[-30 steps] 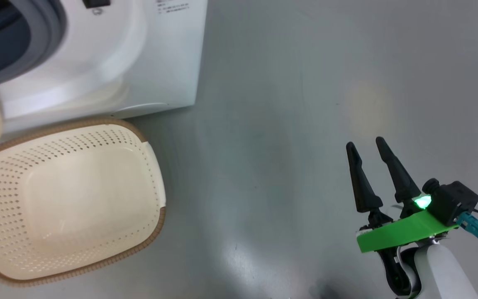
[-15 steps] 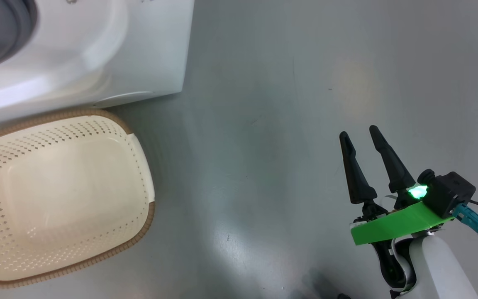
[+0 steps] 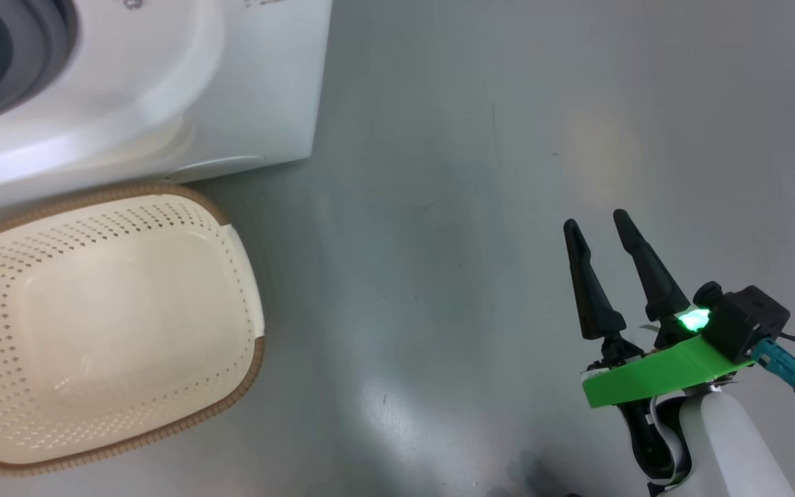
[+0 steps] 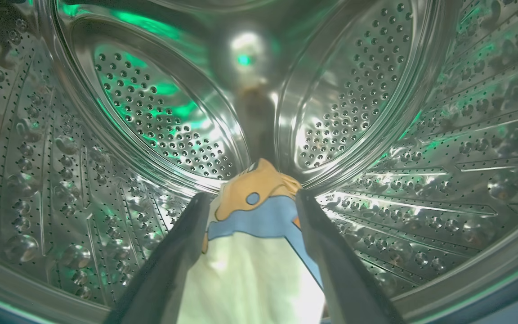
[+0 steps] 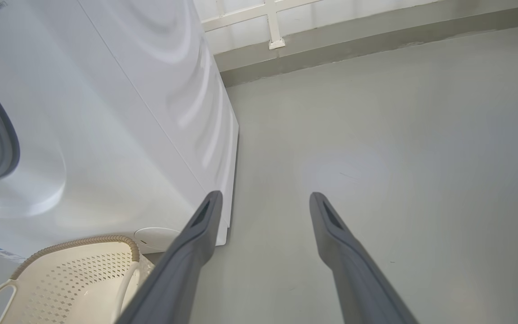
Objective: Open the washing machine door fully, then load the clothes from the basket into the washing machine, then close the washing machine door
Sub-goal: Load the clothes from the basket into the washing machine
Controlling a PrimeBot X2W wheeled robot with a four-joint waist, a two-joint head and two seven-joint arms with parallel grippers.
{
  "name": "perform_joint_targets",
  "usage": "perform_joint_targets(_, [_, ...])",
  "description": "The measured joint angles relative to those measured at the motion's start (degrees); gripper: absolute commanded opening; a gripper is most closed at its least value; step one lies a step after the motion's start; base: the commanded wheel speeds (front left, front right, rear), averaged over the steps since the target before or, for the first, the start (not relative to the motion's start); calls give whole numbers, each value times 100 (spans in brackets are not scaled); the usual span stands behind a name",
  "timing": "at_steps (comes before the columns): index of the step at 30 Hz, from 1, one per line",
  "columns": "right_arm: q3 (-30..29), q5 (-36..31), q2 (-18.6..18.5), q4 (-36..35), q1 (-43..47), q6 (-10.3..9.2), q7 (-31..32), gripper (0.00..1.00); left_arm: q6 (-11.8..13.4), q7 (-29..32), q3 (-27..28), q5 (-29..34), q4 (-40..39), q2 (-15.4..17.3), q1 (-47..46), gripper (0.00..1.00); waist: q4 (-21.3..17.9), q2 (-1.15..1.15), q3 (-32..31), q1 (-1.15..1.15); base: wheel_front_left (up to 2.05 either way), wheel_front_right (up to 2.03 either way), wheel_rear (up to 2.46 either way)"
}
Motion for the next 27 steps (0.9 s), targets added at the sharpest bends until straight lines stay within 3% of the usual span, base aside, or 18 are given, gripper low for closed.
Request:
perform_joint_targets(18, [-33, -3, -5, 8, -2, 0, 0, 100, 0, 0, 36, -183, -294, -192, 610, 100, 128, 0, -141, 0, 0, 0, 0])
perform_joint_targets(27, [-105, -25, -70, 29, 4, 0, 0, 100, 0, 0, 358, -210, -866, -572, 1422, 100, 247, 0, -363, 0, 0, 0, 0])
